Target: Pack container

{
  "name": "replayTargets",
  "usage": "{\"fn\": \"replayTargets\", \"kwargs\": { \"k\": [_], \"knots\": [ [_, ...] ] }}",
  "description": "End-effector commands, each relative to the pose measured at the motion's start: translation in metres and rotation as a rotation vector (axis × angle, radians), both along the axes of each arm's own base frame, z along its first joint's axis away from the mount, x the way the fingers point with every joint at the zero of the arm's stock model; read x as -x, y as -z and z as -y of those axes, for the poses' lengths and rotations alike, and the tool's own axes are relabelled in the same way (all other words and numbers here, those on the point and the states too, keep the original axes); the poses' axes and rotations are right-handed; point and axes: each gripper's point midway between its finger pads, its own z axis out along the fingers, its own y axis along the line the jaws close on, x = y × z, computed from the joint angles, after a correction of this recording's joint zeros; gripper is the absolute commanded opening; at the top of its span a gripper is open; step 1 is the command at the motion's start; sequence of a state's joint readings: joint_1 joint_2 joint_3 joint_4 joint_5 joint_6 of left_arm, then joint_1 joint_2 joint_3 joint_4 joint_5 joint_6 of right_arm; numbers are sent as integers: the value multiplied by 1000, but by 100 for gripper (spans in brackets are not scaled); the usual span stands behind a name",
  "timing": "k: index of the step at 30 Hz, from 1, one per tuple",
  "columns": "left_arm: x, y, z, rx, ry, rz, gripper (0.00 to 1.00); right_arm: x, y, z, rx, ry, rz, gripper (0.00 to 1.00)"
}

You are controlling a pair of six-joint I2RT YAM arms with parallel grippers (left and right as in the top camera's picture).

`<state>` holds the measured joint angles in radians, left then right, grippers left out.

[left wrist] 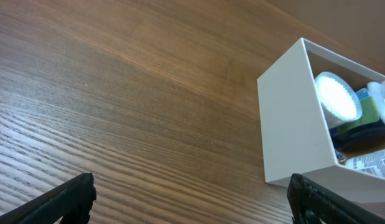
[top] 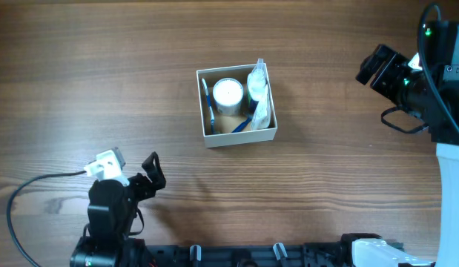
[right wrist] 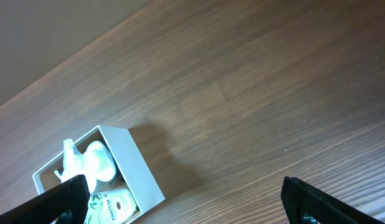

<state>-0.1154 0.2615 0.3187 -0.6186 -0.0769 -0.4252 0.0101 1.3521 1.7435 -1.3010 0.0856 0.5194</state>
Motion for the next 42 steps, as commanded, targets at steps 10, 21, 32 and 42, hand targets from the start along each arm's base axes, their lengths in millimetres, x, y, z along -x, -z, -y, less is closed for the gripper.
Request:
{"fn": "replayTargets", "kwargs": {
  "k": [10, 21, 32, 42],
  "knots": [
    [4, 34, 0, 12, 2, 41, 100, -2, 1, 0, -7, 3, -1, 100],
    [3, 28, -2, 16, -9, 71, 100, -2, 1, 0, -7, 3, 0, 100],
    [3, 28, -2, 16, -9, 71, 100, -2, 1, 0, -7, 3, 0, 100],
    [3, 28, -2, 15, -9, 71, 100, -2, 1, 0, -7, 3, -1, 100]
  ]
}}
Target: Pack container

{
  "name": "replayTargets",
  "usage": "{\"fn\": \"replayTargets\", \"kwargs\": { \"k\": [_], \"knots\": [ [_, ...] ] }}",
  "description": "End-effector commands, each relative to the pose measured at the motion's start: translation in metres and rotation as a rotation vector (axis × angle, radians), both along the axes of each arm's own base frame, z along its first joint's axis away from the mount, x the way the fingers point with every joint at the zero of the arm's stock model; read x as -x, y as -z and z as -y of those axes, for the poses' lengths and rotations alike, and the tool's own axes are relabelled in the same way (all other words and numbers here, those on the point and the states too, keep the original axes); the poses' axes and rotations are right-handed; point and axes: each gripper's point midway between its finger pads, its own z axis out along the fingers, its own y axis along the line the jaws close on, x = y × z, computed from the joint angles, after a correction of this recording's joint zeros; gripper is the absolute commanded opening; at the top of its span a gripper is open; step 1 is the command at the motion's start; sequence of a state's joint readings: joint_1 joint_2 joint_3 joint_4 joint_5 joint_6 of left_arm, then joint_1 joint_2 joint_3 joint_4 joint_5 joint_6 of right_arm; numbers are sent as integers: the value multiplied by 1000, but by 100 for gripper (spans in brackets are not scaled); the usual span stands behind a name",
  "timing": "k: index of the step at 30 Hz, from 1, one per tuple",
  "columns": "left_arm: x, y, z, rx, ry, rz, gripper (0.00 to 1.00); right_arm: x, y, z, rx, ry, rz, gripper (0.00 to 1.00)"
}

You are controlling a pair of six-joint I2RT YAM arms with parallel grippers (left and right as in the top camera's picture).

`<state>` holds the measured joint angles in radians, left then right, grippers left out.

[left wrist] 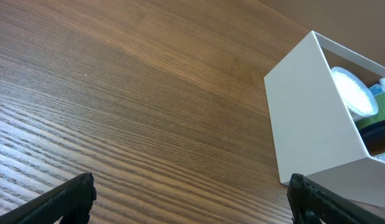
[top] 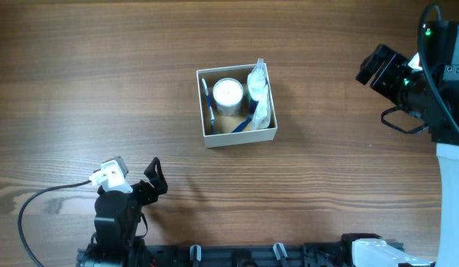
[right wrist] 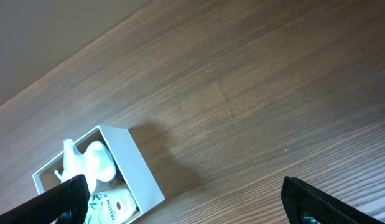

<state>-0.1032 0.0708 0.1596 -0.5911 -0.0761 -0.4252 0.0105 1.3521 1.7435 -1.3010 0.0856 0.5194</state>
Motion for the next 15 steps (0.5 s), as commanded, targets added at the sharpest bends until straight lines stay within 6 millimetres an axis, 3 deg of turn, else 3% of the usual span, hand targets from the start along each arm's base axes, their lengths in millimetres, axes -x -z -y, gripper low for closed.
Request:
{"fn": "replayTargets", "kwargs": {
  "k": [1, 6, 10, 12, 15],
  "knots": [
    [-1, -1, 1, 9, 3, 12, 100, -2, 1, 0, -7, 3, 0, 100],
    [-1, -1, 1, 9, 3, 12, 100, 8, -9, 0, -8, 3, 35, 100],
    [-1, -1, 1, 9, 3, 12, 100, 25, -33, 17, 80, 54, 156, 100],
    [-1, -1, 1, 9, 3, 12, 100, 29, -46, 14, 125, -13, 244, 100],
    [-1, -1, 1, 9, 3, 12, 100, 33, -56, -10, 214, -262, 394, 100]
  ]
}}
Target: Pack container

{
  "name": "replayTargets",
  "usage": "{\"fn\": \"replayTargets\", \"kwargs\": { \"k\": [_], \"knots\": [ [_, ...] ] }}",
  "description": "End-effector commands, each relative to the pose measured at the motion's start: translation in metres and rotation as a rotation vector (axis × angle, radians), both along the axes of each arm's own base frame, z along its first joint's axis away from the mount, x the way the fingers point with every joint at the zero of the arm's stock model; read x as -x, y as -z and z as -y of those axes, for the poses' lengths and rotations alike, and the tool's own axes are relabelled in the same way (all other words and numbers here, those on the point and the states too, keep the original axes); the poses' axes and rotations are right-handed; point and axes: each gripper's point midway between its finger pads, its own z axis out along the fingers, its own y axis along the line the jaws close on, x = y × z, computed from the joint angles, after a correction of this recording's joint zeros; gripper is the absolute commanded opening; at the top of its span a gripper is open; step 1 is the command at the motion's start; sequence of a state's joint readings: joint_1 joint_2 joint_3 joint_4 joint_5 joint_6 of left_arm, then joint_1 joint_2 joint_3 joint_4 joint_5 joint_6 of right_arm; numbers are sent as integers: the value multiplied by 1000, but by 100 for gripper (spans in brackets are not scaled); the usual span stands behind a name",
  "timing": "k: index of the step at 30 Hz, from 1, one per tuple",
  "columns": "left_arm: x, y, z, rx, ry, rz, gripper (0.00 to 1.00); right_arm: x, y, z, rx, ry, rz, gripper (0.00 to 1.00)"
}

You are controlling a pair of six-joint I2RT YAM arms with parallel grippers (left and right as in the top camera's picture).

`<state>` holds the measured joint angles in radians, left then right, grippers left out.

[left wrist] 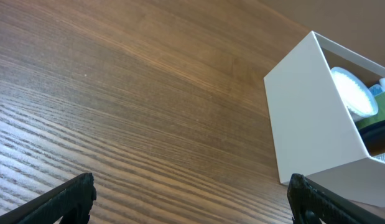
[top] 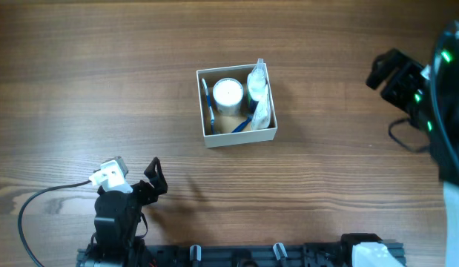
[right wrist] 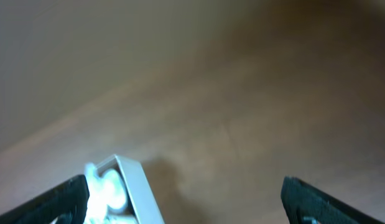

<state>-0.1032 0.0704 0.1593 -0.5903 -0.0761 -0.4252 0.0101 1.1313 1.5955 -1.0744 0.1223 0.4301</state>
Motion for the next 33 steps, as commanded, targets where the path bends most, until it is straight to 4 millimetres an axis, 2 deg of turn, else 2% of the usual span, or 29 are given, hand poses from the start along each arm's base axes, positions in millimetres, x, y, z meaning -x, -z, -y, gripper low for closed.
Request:
{"fn": "replayTargets", "kwargs": {
  "k": [1, 3, 5, 13, 15, 23, 33],
  "knots": [
    [0, -1, 1, 9, 3, 11, 100, 20, -8, -25, 195, -283, 147, 100],
    [0, -1, 1, 9, 3, 11, 100, 28, -4, -38, 265, -396, 227, 100],
    [0, -1, 1, 9, 3, 11, 100, 37, 8, -44, 305, -440, 294, 100],
    [0, -1, 1, 8, 3, 11, 100, 59, 66, -44, 338, -420, 432, 100],
    [0, -1, 1, 9, 3, 11, 100, 63, 86, -44, 343, -416, 461, 100],
    [0, -1, 1, 9, 3, 11, 100, 63, 140, -44, 330, -399, 512, 100],
    [0, -1, 1, 9, 3, 11, 100, 57, 176, -44, 278, -364, 600, 100]
  ]
}}
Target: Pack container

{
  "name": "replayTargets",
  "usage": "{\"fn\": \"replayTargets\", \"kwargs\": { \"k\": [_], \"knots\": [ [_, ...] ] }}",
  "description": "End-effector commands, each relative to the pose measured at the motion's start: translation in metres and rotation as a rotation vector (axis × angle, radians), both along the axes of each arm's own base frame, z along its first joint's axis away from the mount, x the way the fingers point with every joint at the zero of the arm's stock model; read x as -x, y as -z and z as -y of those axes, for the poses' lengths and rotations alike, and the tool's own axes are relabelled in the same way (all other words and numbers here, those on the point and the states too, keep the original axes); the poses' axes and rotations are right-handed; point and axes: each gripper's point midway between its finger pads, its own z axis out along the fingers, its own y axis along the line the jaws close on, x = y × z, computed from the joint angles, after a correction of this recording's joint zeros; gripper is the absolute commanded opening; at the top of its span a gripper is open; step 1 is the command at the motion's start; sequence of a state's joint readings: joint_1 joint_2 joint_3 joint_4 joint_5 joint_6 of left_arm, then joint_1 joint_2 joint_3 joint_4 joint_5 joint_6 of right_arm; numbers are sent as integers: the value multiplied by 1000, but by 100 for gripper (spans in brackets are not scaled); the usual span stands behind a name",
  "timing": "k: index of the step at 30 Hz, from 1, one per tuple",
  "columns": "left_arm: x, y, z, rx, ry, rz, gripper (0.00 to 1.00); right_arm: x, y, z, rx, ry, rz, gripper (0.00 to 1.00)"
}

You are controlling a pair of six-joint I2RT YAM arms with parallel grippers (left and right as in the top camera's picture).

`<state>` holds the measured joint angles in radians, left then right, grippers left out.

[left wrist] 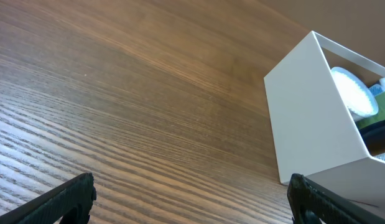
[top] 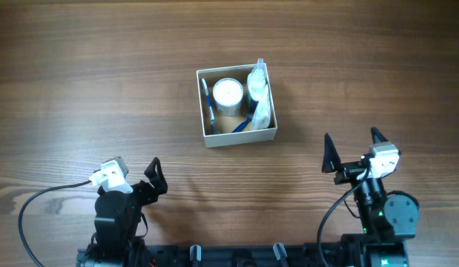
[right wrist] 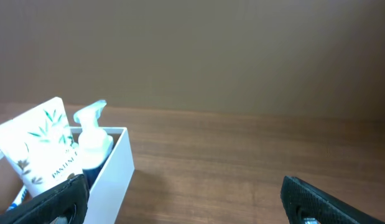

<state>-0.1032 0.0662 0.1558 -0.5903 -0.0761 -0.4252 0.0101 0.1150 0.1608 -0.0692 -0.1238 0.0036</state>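
A white box [top: 240, 138] stands mid-table. Inside it are a white-lidded jar [top: 228, 92], a white pump bottle [top: 258, 85], a Pantene sachet [right wrist: 46, 146] and a blue toothbrush [top: 207, 100]. My left gripper [top: 144, 178] sits low at the front left, open and empty, well short of the box; its wrist view shows the box wall [left wrist: 310, 118] and the jar lid [left wrist: 354, 93]. My right gripper [top: 352, 147] sits low at the front right, open and empty, facing the box [right wrist: 111, 171] and the pump bottle [right wrist: 94, 140].
Bare wooden tabletop [top: 103, 81] lies all round the box. Both arm bases and a black rail [top: 236, 256] run along the front edge. A cable [top: 44, 194] trails left of the left arm.
My right arm was raised at the table's far right edge, its view blurred. It now sits low at the front right, looking level at the box. The left arm and the box are unchanged.
At first my left gripper was open at the front left and the right arm was raised at the far right. Then the left arm stood a little nearer the front edge and stayed. The right arm was still, then blurred, and is now down at the front right.
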Motion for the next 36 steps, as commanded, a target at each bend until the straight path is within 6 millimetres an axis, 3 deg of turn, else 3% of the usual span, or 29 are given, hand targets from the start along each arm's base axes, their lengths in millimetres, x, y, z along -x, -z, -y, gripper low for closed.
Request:
{"fn": "replayTargets", "kwargs": {
  "k": [1, 13, 36],
  "knots": [
    [0, -2, 1, 9, 3, 10, 100, 0, 12, -2, -56, -13, 11, 100],
    [0, -2, 1, 9, 3, 10, 100, -3, 40, -2, -57, -9, -8, 100],
    [0, -2, 1, 9, 3, 10, 100, -3, 40, -2, -55, -9, -9, 100]
  ]
}}
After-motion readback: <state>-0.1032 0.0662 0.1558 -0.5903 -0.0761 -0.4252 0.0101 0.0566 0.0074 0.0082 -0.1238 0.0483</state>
